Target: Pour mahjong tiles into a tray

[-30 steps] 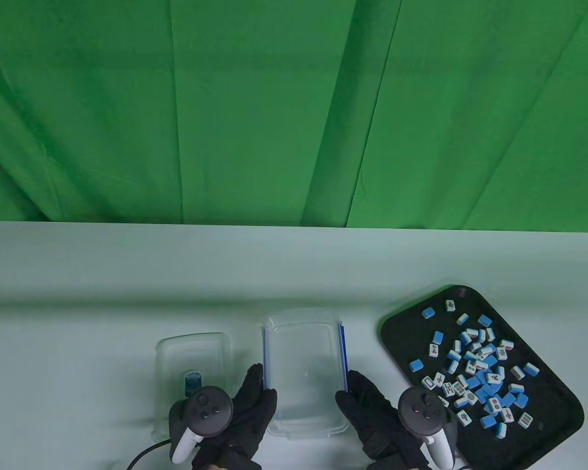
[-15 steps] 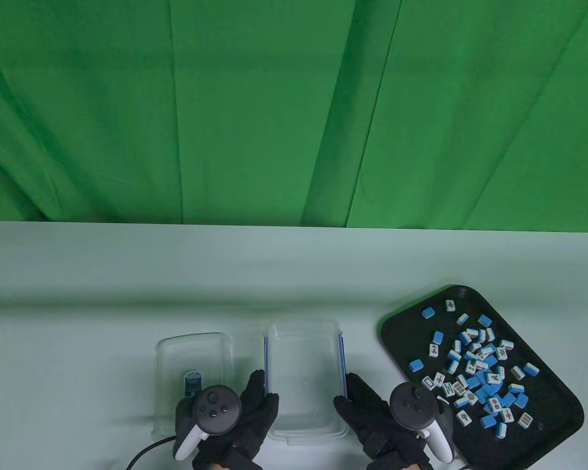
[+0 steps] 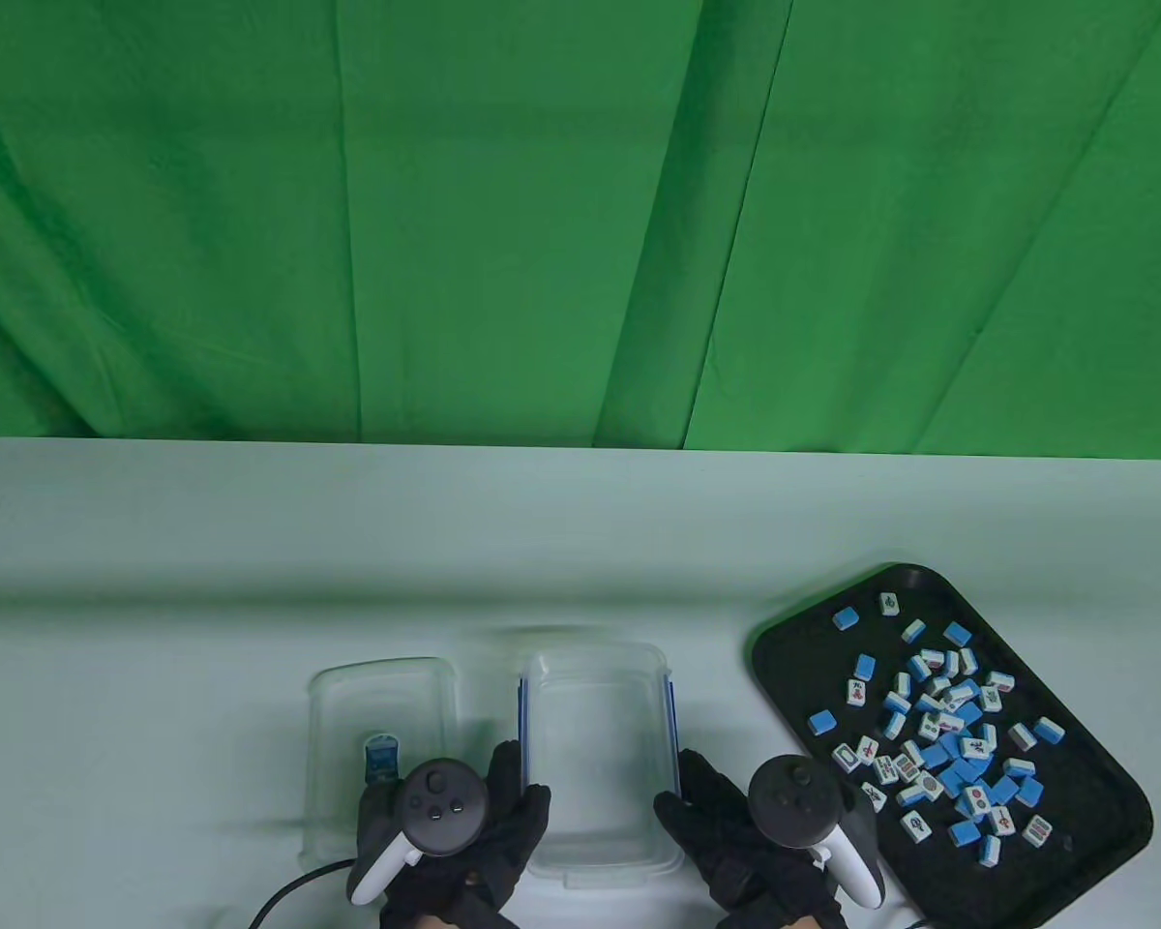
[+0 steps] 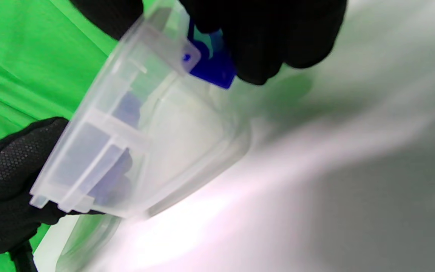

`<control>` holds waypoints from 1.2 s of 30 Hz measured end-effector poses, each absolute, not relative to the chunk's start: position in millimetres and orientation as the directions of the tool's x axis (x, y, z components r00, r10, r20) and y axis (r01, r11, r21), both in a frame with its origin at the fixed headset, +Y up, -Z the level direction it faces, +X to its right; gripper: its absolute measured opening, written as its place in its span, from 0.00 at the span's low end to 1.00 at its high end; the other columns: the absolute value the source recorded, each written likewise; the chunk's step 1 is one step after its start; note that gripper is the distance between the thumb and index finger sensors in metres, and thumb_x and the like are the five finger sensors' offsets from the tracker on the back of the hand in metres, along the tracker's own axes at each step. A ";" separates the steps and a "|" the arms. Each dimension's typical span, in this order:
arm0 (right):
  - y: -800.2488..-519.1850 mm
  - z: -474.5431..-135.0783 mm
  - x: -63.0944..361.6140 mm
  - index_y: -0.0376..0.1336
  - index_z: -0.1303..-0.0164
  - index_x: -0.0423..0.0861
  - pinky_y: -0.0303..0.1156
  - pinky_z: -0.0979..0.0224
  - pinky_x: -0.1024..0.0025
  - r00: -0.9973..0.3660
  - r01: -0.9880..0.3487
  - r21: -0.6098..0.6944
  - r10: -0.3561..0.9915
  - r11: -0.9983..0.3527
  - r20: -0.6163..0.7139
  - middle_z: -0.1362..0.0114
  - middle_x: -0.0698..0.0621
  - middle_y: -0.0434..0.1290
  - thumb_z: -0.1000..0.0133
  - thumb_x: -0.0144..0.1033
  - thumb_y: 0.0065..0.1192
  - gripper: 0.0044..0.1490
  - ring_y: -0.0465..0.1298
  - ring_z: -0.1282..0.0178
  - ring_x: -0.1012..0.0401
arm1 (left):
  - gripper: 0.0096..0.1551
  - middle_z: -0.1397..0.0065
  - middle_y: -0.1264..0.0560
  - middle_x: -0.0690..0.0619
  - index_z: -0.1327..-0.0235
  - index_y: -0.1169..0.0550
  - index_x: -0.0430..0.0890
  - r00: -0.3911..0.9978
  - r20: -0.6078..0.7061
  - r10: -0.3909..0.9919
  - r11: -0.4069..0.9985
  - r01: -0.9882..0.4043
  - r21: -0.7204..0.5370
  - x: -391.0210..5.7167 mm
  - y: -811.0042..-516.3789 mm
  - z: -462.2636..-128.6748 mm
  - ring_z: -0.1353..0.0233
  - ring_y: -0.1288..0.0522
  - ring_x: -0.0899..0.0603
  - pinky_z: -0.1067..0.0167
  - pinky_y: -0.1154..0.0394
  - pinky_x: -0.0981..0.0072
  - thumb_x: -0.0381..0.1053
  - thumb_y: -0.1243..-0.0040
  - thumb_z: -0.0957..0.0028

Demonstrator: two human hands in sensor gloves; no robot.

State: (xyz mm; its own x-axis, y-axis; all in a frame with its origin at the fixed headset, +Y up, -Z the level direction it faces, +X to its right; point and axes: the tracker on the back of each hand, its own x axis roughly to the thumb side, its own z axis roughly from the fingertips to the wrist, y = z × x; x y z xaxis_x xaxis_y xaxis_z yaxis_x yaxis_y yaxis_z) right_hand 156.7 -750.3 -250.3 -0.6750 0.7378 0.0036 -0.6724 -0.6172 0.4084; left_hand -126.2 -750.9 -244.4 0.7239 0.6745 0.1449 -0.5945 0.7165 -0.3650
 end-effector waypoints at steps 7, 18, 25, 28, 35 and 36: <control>-752.5 -250.6 154.0 0.44 0.11 0.29 0.64 0.22 0.39 -0.705 -0.640 0.428 0.709 -0.638 0.002 0.15 0.26 0.56 0.26 0.50 0.48 0.47 0.68 0.25 0.39 | 0.42 0.30 0.29 0.19 0.19 0.47 0.21 0.740 0.127 0.661 0.716 -0.570 -0.403 -124.5 -752.7 -244.9 0.38 0.18 0.31 0.42 0.27 0.33 0.51 0.58 0.30; -754.0 -250.6 150.6 0.44 0.12 0.28 0.65 0.22 0.40 -0.733 -0.604 0.458 0.680 -0.652 0.002 0.15 0.25 0.56 0.26 0.49 0.47 0.46 0.68 0.26 0.39 | 0.42 0.30 0.30 0.19 0.19 0.48 0.21 0.754 0.112 0.647 0.715 -0.549 -0.432 -123.7 -753.6 -245.0 0.38 0.19 0.30 0.42 0.28 0.33 0.51 0.58 0.30; -756.8 -250.7 147.3 0.44 0.12 0.27 0.65 0.22 0.40 -0.746 -0.585 0.476 0.666 -0.657 0.003 0.16 0.25 0.56 0.26 0.48 0.46 0.46 0.69 0.26 0.39 | 0.42 0.30 0.30 0.19 0.19 0.48 0.21 0.765 0.103 0.636 0.716 -0.535 -0.447 -123.6 -753.8 -245.2 0.38 0.19 0.30 0.42 0.28 0.33 0.51 0.58 0.30; -756.9 -250.9 147.3 0.44 0.12 0.27 0.65 0.22 0.40 -0.748 -0.582 0.476 0.664 -0.659 0.004 0.15 0.25 0.56 0.26 0.48 0.46 0.46 0.69 0.26 0.39 | 0.42 0.30 0.30 0.18 0.19 0.48 0.21 0.766 0.102 0.634 0.716 -0.532 -0.451 -123.1 -754.0 -245.2 0.38 0.19 0.30 0.42 0.28 0.33 0.51 0.58 0.30; -756.8 -250.8 146.9 0.44 0.12 0.27 0.65 0.22 0.40 -0.754 -0.575 0.473 0.657 -0.667 0.008 0.15 0.25 0.56 0.26 0.49 0.46 0.46 0.69 0.26 0.39 | 0.42 0.30 0.30 0.18 0.19 0.47 0.21 0.769 0.104 0.631 0.718 -0.529 -0.452 -123.0 -754.5 -245.8 0.38 0.19 0.29 0.42 0.28 0.33 0.51 0.58 0.30; -756.8 -250.8 146.9 0.44 0.12 0.27 0.65 0.22 0.40 -0.756 -0.574 0.473 0.655 -0.669 0.009 0.15 0.25 0.56 0.26 0.49 0.46 0.46 0.69 0.26 0.39 | 0.42 0.30 0.30 0.18 0.19 0.47 0.21 0.769 0.104 0.631 0.718 -0.528 -0.453 -123.0 -754.4 -245.9 0.38 0.19 0.30 0.42 0.28 0.33 0.51 0.58 0.30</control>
